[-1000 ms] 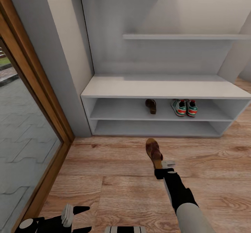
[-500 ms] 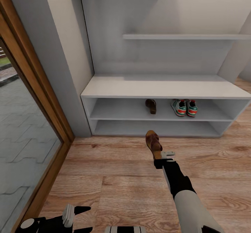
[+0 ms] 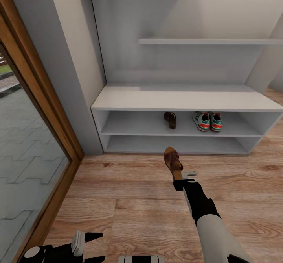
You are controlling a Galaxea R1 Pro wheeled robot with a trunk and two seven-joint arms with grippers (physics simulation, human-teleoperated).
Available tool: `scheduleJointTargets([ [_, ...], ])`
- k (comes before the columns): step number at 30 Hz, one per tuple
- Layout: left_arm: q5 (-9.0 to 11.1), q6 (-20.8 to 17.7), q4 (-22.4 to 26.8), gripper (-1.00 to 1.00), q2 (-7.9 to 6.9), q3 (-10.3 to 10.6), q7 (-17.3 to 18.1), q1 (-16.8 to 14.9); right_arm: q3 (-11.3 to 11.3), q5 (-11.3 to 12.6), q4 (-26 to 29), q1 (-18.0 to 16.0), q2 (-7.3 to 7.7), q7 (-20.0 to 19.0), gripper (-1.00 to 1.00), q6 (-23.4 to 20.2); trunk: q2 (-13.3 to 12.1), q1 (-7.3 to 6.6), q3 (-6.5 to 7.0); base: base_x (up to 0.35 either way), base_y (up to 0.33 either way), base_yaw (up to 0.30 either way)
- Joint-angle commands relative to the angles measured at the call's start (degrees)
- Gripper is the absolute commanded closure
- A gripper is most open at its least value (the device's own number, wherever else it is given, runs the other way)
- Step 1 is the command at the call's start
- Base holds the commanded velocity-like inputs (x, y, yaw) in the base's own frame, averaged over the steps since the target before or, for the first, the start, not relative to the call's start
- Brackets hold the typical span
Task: Pick up the two gym shoes and the two sandals from the corridor floor and place them onto the hallstand (shoe rack) in the corridor, making sure they are on the rack and not on the floor. Arrange them so the two gym shoes are next to each other and the two sandals are next to each other.
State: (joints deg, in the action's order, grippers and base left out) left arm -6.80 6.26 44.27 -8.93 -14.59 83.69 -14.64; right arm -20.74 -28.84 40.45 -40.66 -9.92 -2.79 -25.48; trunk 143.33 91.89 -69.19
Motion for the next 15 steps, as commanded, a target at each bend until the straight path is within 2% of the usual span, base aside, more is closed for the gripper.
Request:
scheduleJointTargets([
  [1,-0.4,0.6,0.0,-1.00,0.06,-0.3,0.1,0.0,-0.3,-0.5,0.1,0.0,-0.08,-0.3,1.00,-0.2,0.0,-0.01,-0.05,0.000,0.000,0.000],
  [8,-0.3,0.6,0.0,-1.00,0.07,-0.8,-0.9,0.0,-0.6,-0.3,0.0,0.0,-0.08,-0.3,1.00,-0.2,0.0,-0.01,-0.06,0.000,0.000,0.005],
  [15,-0.2,0.6,0.0,-1.00,0.26,-0.6,-4.8,0.0,-0.6,-0.3,-1.1,0.0,-0.08,-0.1,1.00,-0.3,0.0,-0.01,-0.32,0.000,0.000,0.148],
])
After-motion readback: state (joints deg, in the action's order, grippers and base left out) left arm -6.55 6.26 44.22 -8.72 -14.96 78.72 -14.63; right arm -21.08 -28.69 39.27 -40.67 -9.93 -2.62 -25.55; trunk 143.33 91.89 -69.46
